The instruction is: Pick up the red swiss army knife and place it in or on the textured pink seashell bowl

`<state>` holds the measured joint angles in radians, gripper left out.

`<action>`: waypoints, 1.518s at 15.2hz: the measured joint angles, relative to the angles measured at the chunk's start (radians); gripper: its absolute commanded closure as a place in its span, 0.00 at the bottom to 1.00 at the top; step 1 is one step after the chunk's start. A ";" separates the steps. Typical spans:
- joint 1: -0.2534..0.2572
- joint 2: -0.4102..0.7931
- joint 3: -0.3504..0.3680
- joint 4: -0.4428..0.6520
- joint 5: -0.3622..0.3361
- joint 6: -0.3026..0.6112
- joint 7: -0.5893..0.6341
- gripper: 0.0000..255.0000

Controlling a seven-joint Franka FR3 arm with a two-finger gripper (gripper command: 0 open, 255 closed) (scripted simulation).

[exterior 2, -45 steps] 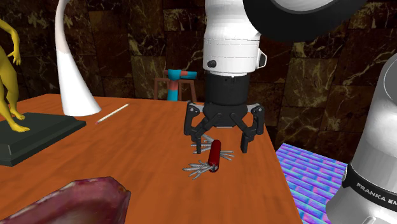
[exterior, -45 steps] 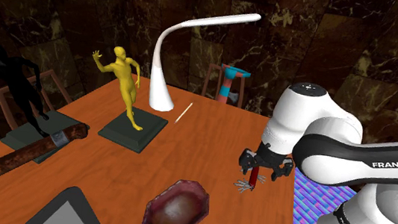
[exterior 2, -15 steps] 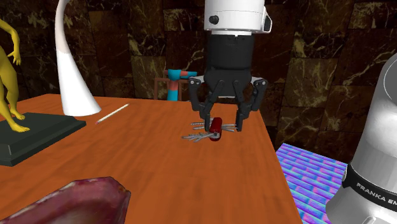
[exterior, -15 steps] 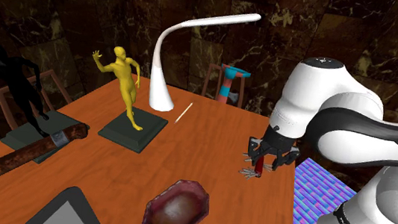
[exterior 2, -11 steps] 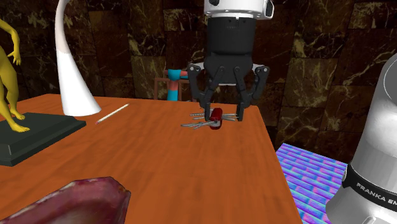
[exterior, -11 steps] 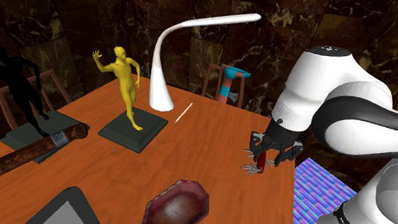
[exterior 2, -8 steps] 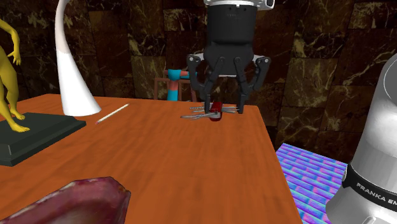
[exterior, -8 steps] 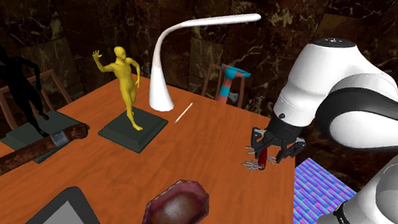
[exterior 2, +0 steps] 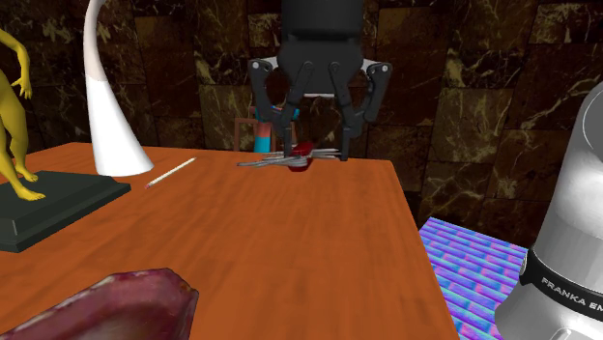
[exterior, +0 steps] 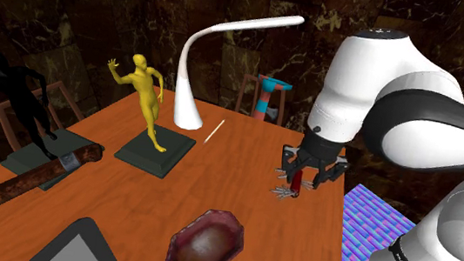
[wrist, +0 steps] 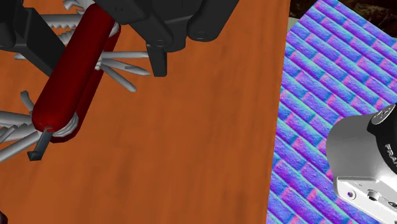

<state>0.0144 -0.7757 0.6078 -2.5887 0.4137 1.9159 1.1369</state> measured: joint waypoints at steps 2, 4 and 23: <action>-0.009 0.051 0.053 0.047 0.008 0.016 0.046 1.00; -0.030 0.116 0.111 0.108 0.007 0.034 0.096 1.00; -0.368 0.698 0.717 0.474 -0.365 0.196 0.606 1.00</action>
<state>-0.3536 -0.0778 1.3251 -2.1146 0.0485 2.1116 1.7432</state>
